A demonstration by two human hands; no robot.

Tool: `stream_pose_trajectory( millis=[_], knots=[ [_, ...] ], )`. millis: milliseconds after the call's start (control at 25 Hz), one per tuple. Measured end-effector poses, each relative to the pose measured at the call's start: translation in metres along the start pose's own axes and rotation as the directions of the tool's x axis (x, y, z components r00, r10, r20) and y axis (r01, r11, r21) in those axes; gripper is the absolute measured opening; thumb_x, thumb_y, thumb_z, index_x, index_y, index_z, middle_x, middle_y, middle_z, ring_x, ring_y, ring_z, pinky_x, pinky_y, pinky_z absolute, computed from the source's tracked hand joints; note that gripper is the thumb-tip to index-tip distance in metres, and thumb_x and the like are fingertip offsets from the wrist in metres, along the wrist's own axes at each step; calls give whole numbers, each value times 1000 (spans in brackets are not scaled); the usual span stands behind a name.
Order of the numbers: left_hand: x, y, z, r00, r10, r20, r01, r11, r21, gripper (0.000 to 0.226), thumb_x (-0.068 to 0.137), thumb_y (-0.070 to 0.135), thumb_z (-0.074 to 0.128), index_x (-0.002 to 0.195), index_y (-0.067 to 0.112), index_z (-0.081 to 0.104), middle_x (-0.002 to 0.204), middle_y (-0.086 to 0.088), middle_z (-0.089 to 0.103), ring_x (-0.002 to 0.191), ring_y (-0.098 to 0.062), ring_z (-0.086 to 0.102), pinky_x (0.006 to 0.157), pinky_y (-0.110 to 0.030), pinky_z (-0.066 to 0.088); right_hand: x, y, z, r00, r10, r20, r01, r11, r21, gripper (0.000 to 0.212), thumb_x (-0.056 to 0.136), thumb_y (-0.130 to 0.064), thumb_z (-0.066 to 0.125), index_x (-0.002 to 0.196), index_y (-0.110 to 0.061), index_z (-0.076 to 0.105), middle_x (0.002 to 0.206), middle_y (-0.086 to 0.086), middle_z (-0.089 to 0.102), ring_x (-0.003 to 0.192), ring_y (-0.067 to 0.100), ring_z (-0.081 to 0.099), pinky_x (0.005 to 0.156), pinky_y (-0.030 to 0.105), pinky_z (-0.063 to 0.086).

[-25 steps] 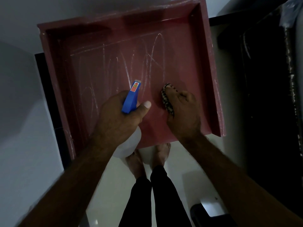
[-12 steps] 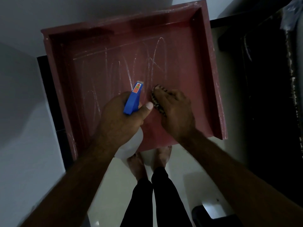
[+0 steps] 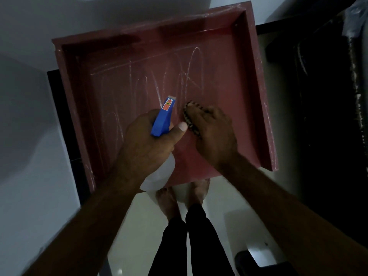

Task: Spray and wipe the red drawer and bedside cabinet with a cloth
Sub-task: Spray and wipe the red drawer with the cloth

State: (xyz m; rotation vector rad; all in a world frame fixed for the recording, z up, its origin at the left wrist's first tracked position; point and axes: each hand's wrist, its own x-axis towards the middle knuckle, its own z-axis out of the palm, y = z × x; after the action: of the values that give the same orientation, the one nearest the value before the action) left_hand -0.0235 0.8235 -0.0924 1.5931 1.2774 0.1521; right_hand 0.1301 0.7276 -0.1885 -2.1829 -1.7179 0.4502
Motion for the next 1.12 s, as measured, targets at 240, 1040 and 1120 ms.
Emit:
stream_pose_trajectory(
  millis=[240, 1040, 1120],
  knots=[
    [1, -1, -1, 1000, 13, -6, -13, 1000, -12, 36, 90, 38, 74, 84, 6, 58, 73, -17, 66, 71, -32, 71, 72, -40, 59, 11, 24, -10, 970, 205, -128, -208, 978, -10, 65, 81, -6, 58, 146, -8, 57, 135, 12, 68, 113, 40, 61, 93, 49, 52],
    [11, 5, -3, 1000, 19, 10, -18, 997, -73, 38, 91, 36, 74, 83, 4, 56, 74, -19, 62, 73, -38, 69, 72, -46, 58, 24, 37, -21, 958, 251, -138, -250, 968, 26, 64, 84, -2, 58, 147, -10, 57, 137, 11, 67, 114, 38, 59, 92, 49, 51],
    [14, 4, -4, 1000, 15, 11, -15, 998, -66, 39, 91, 36, 74, 84, 3, 55, 76, -22, 63, 74, -40, 69, 73, -50, 58, 25, 26, -16, 957, 252, -145, -251, 968, 25, 66, 80, 0, 61, 146, -9, 58, 136, 12, 68, 114, 41, 60, 92, 49, 52]
  ],
)
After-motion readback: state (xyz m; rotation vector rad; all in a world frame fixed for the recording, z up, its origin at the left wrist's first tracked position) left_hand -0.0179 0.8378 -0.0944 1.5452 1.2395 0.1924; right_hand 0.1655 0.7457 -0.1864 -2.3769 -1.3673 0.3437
